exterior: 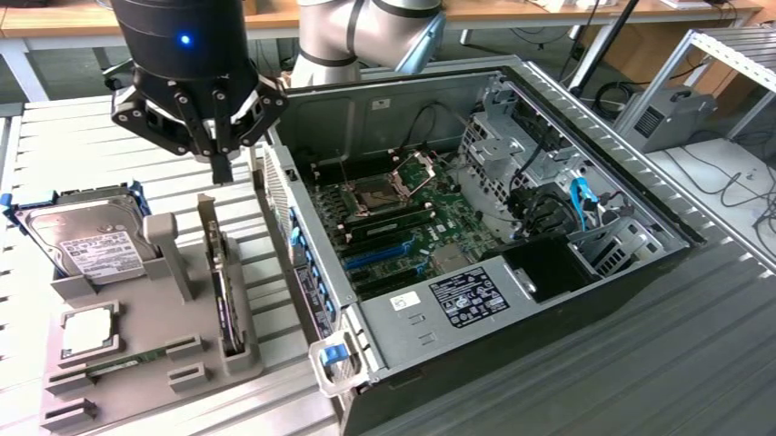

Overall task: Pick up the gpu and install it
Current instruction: 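Reach for the gpu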

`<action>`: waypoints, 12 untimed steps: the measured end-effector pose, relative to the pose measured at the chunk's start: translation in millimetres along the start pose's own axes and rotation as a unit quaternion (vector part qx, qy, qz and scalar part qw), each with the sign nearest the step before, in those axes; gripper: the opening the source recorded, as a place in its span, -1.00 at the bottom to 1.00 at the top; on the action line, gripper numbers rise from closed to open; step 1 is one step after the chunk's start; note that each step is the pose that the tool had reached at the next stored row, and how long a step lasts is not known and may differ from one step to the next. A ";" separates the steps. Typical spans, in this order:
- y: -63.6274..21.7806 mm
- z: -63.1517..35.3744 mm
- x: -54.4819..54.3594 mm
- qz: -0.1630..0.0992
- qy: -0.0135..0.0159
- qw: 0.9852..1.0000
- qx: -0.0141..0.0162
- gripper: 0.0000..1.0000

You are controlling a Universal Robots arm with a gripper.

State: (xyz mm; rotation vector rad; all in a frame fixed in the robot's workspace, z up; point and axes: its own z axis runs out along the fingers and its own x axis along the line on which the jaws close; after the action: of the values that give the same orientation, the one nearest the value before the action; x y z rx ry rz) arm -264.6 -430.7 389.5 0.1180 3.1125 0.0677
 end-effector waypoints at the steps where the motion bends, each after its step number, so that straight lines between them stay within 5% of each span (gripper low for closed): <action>1: -0.4 0.0 0.0 0.000 0.000 1.000 0.000 -0.79; 12: -5.0 0.0 -0.4 0.000 0.000 1.000 0.000 -0.79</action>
State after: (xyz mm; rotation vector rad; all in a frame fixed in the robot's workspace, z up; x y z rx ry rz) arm -264.6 -435.7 389.2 0.1179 3.1125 0.0676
